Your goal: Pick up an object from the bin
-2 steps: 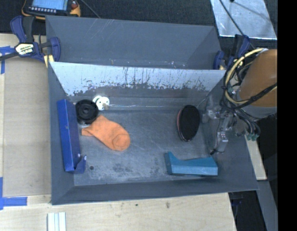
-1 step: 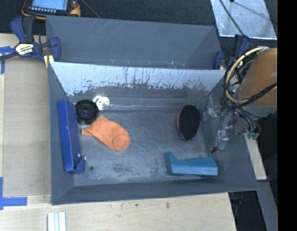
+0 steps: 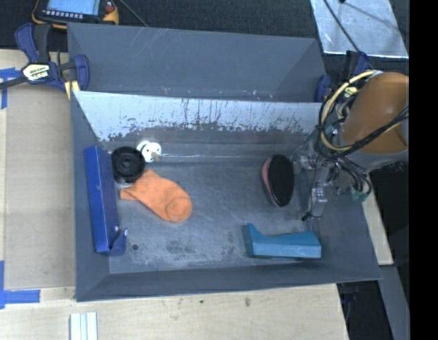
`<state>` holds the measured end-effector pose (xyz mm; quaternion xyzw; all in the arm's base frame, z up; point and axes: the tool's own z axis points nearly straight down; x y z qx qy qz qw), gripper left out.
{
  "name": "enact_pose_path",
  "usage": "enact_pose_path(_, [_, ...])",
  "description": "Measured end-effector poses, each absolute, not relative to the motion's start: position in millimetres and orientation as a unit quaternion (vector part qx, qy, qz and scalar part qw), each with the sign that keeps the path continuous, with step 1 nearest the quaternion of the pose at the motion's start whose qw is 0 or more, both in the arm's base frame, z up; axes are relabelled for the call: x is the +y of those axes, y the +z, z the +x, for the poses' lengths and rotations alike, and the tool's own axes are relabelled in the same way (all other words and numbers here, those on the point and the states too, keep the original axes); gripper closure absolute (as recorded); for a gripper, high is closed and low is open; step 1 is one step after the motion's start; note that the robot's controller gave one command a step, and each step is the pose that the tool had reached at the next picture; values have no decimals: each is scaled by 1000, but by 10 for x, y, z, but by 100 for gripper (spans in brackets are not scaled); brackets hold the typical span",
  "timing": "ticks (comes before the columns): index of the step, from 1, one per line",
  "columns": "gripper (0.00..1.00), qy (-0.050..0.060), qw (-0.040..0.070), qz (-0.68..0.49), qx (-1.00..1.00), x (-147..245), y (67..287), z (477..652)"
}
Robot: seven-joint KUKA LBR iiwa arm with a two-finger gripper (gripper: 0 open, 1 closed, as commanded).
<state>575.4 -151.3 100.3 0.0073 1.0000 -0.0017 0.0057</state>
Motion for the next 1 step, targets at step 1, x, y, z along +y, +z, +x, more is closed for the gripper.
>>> enact_pose_path(1, [0, 0, 0, -41, 999, -1542, 747, 6113])
